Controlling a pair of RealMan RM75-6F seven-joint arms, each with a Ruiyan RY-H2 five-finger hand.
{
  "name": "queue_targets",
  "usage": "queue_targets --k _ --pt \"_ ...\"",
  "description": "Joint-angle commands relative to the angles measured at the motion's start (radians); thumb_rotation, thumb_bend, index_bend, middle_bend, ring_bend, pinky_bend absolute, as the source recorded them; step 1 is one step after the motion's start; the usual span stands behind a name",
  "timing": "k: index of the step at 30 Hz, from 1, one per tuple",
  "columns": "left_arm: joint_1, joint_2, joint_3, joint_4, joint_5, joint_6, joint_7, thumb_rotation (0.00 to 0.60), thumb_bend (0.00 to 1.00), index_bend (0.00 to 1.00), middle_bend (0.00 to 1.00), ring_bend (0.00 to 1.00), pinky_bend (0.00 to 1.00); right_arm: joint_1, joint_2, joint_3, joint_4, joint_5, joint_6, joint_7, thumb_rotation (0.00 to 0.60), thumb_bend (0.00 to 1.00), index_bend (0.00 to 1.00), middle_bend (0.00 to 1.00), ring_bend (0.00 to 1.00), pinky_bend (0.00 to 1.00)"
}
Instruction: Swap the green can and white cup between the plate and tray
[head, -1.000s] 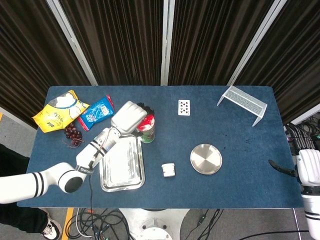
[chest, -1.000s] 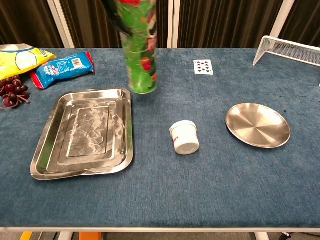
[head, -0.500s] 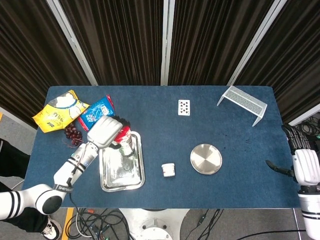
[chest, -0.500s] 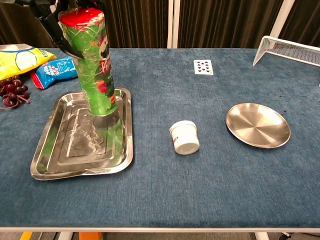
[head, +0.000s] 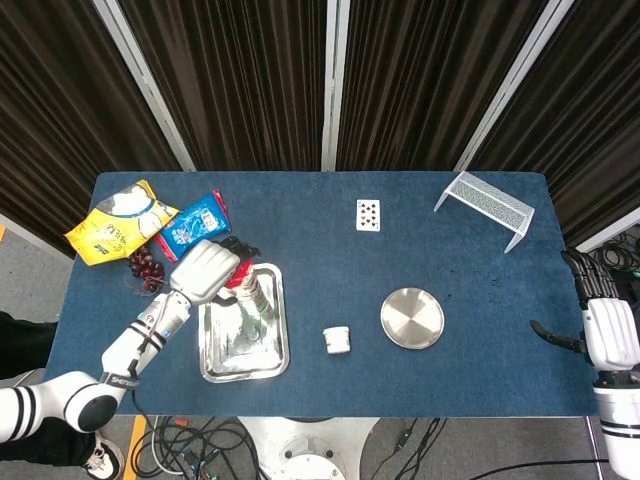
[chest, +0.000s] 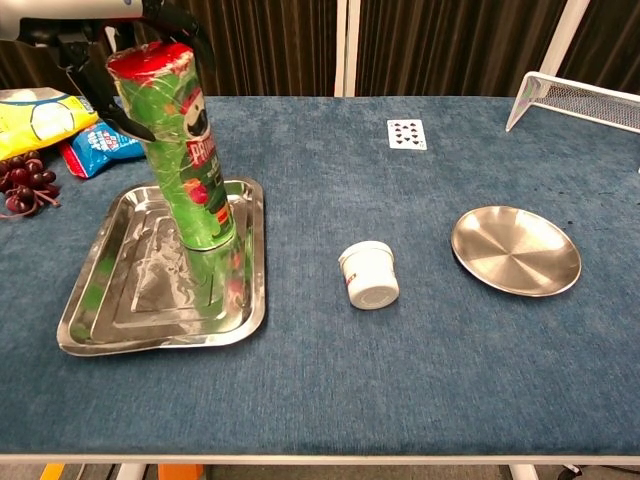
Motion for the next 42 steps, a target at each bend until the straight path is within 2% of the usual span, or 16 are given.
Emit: queue_targets --k 1,8,13,17,21,25,30,37,42 --pt "0.002 0.012 -0.005 -0.007 0.003 -0.006 -0.011 0.6 0.09 0.15 0.22 0.18 0.48 0.0 -0.001 -0.001 0.0 -0.002 0.001 0.0 0.6 0.06 0.0 0.03 0.0 0.08" --pt "0.015 0.046 -0.015 -0.033 0.011 0.019 -0.005 0.6 0.07 0.09 0.19 0.16 0.48 -0.001 0.002 -0.001 0.002 -0.002 0.002 0.001 0.6 0.06 0.0 0.02 0.0 0.08" --pt "0.048 0.113 -0.012 -0.093 0.001 0.063 0.016 0.6 0.07 0.09 0.19 0.16 0.48 -0.003 0.006 -0.003 -0.001 -0.002 0.0 -0.007 0.6 0.06 0.0 0.02 0.0 0.08" --pt "0.104 0.18 0.021 -0.169 0.002 0.122 0.052 0.6 0.06 0.09 0.18 0.16 0.46 0.001 0.008 -0.01 -0.008 -0.016 -0.003 -0.017 0.6 0.05 0.0 0.02 0.0 0.08" --pt "0.206 0.227 0.074 -0.226 0.031 0.248 0.092 0.6 0.06 0.09 0.17 0.16 0.43 0.016 0.001 -0.03 -0.024 -0.048 -0.027 -0.064 0.6 0.05 0.0 0.02 0.0 0.08" --pt "0.318 0.188 0.123 -0.198 0.116 0.387 0.087 0.6 0.06 0.09 0.17 0.15 0.38 0.044 -0.014 -0.048 -0.05 -0.08 -0.066 -0.113 0.6 0.05 0.0 0.03 0.0 0.08" --pt "0.455 0.096 0.173 -0.107 0.228 0.547 0.051 0.6 0.06 0.09 0.17 0.13 0.33 0.097 -0.041 -0.07 -0.104 -0.128 -0.138 -0.194 0.6 0.04 0.0 0.04 0.0 0.08" --pt "0.581 0.031 0.196 -0.03 0.262 0.639 -0.042 0.6 0.06 0.09 0.17 0.13 0.33 0.176 -0.097 -0.085 -0.178 -0.156 -0.257 -0.319 0.6 0.02 0.0 0.05 0.0 0.08" --pt "0.639 0.002 0.193 0.018 0.268 0.669 -0.078 0.6 0.06 0.09 0.17 0.13 0.33 0.244 -0.172 -0.087 -0.194 -0.115 -0.383 -0.409 0.6 0.02 0.0 0.06 0.0 0.08"
